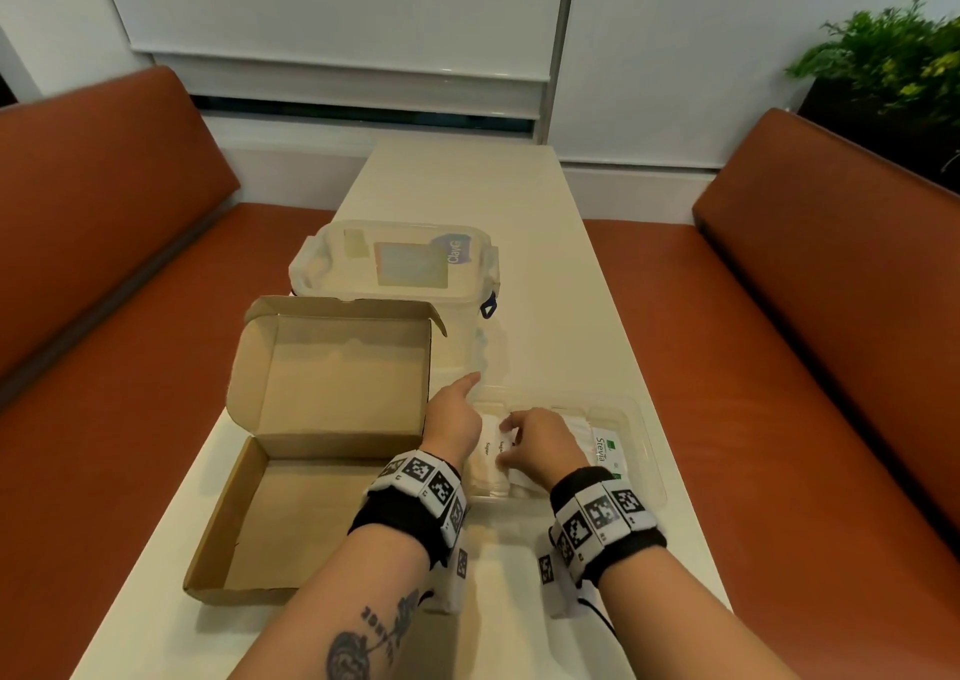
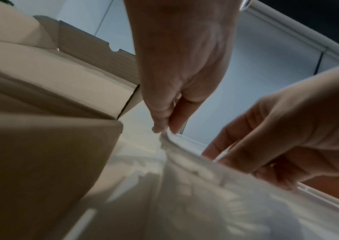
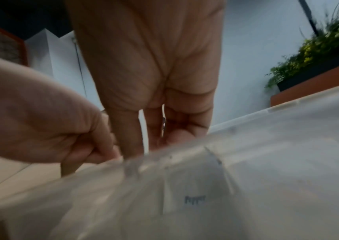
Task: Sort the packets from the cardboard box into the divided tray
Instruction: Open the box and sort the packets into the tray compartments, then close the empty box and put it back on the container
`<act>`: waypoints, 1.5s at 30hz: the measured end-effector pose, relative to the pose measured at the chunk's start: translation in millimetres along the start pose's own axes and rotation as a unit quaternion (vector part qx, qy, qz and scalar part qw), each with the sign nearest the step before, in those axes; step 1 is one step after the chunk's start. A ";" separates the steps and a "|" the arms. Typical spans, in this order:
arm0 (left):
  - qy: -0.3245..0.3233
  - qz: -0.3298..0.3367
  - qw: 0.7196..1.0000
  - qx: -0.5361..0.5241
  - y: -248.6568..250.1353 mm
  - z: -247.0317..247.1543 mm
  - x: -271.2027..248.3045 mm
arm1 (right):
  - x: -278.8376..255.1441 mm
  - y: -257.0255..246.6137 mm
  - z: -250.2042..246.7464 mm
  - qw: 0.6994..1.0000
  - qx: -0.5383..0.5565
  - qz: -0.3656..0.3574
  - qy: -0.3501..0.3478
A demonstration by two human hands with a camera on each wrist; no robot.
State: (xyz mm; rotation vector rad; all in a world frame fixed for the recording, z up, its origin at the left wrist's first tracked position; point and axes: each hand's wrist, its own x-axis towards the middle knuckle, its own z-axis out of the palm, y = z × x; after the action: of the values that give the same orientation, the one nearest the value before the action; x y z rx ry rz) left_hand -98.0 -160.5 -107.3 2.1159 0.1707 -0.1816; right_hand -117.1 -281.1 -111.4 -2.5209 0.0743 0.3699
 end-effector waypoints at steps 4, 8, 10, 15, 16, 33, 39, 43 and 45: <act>0.000 0.013 1.000 0.020 -1.9 1.1 -1.2 | -1.3 0.8 0.1 0.999 -0.026 -0.013 -0.027; -0.003 0.017 0.999 0.033 -4.2 1.2 -0.1 | -4.1 7.8 -1.5 0.999 0.000 -0.015 -0.036; -0.007 0.017 0.999 0.035 -3.8 1.7 -0.6 | -5.5 12.2 -2.3 0.999 0.017 -0.012 -0.035; 0.000 0.026 0.998 0.049 0.3 7.2 -3.1 | -6.9 20.3 -4.2 0.999 0.021 -0.012 -0.038; -0.001 0.025 0.999 0.047 1.0 8.6 -3.7 | -7.4 22.0 -5.2 0.999 0.022 -0.011 -0.039; 0.089 0.085 0.951 -0.284 46.1 -57.8 -26.2 | -5.9 -48.2 -4.3 0.970 0.215 -0.061 0.091; 0.399 0.044 0.906 -0.135 2.3 -162.2 -24.9 | 5.9 -102.3 15.7 0.978 0.205 -0.029 0.014; 0.418 -0.077 0.905 -0.031 -39.7 -195.8 -17.1 | 8.9 -118.1 24.1 0.971 0.238 0.012 0.004; 0.336 -0.148 0.930 -0.027 -56.8 -203.1 -9.4 | 7.9 -122.6 25.6 0.967 0.255 0.024 0.007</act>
State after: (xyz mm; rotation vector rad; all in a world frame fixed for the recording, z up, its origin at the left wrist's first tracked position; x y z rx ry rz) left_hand -105.6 41.7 -47.1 2.0116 0.8906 0.3795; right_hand -99.4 -165.0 -67.0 -2.0151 0.2085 0.3065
